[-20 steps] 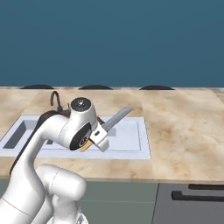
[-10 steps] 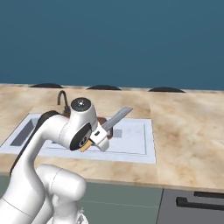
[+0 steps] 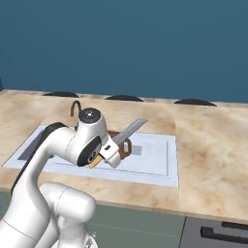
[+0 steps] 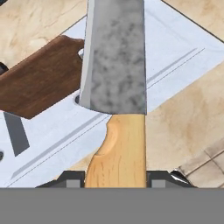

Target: Move the cutting board and knife to the sink. Then move spray from the cabinet to the counter.

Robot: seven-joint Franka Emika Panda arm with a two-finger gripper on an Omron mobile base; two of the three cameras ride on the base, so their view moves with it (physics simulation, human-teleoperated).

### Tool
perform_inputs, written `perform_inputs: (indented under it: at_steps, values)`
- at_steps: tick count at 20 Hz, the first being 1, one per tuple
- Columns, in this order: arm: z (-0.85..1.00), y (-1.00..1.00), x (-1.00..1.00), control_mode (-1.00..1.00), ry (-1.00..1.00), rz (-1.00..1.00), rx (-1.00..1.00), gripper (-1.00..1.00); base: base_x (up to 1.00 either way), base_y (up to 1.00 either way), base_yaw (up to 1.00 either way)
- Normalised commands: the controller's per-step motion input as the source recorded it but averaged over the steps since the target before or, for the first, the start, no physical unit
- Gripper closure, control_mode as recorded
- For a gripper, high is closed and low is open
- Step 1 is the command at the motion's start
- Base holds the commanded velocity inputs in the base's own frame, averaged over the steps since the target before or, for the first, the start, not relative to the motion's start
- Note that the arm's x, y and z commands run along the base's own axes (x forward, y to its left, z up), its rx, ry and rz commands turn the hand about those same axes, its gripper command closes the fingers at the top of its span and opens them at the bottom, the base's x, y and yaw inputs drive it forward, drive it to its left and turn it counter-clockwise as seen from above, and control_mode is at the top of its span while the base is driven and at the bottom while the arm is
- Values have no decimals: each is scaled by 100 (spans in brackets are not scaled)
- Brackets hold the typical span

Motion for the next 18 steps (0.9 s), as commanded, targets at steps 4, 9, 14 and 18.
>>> perform_inputs:
  at_steps: [4, 9, 14, 18]
  values:
    - [0, 0, 0, 100, 0, 0, 0, 100, 28, 0, 22]
    - [0, 0, 0, 100, 0, 0, 0, 100, 31, 0, 22]
    - [-5, 3, 34, -100, 9, 19, 0, 100, 0, 0, 0]
    - [-28, 23, 51, -100, 19, 11, 0, 100, 0, 0, 0]
